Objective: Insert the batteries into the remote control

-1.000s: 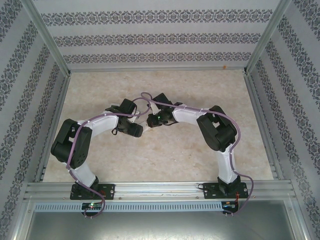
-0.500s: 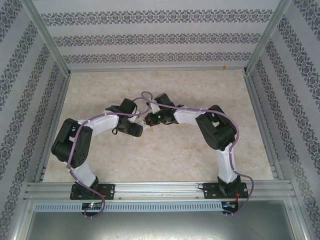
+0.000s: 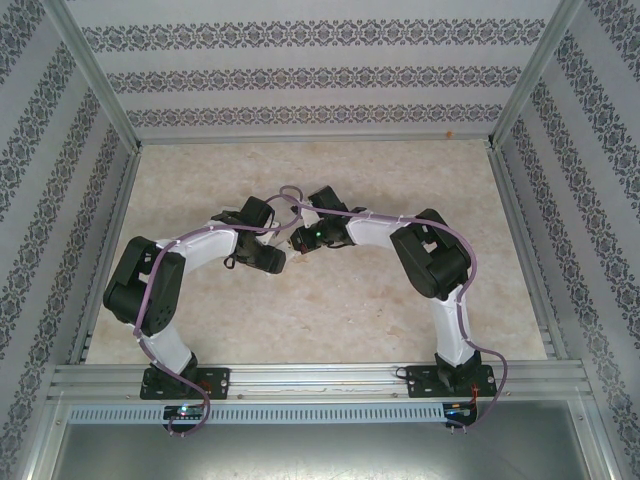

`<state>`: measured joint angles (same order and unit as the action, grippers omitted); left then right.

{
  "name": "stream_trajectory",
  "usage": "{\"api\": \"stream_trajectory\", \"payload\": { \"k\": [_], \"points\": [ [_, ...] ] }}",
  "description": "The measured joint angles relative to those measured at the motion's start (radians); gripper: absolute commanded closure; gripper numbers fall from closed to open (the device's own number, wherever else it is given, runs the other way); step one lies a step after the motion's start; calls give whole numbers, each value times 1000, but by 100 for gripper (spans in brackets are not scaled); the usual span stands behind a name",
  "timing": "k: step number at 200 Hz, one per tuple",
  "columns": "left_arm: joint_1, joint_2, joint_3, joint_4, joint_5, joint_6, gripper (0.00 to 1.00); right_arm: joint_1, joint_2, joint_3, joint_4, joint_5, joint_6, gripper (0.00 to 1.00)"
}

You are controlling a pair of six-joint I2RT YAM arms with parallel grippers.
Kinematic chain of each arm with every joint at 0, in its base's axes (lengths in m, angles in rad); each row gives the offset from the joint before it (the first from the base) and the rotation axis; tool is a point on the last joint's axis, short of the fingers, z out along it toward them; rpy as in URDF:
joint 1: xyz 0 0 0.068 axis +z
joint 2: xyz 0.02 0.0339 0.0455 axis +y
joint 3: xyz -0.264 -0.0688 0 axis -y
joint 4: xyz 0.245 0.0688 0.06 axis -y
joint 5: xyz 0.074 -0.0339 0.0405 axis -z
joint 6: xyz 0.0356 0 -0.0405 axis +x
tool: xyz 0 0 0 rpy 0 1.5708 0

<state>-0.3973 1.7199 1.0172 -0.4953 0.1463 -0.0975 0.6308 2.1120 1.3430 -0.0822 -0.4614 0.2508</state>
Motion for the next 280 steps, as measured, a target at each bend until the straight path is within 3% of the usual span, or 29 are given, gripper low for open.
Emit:
{"api": "stream_trajectory", "payload": {
  "k": [81,144,188,235,280],
  "points": [
    [0,3,7,-10,-13,0,26,2,19,88,-166,22,-44,94],
    [0,3,9,-13,-16,0,26,24,25,113,-202,84,53,92],
    [0,3,9,-13,-16,0,26,65,-29,-20,-19,193,126,95],
    [0,3,9,-13,-16,0,26,81,-72,-156,186,246,139,86],
    [0,3,9,-13,-16,0,26,80,-73,-151,186,232,137,77]
  ]
}}
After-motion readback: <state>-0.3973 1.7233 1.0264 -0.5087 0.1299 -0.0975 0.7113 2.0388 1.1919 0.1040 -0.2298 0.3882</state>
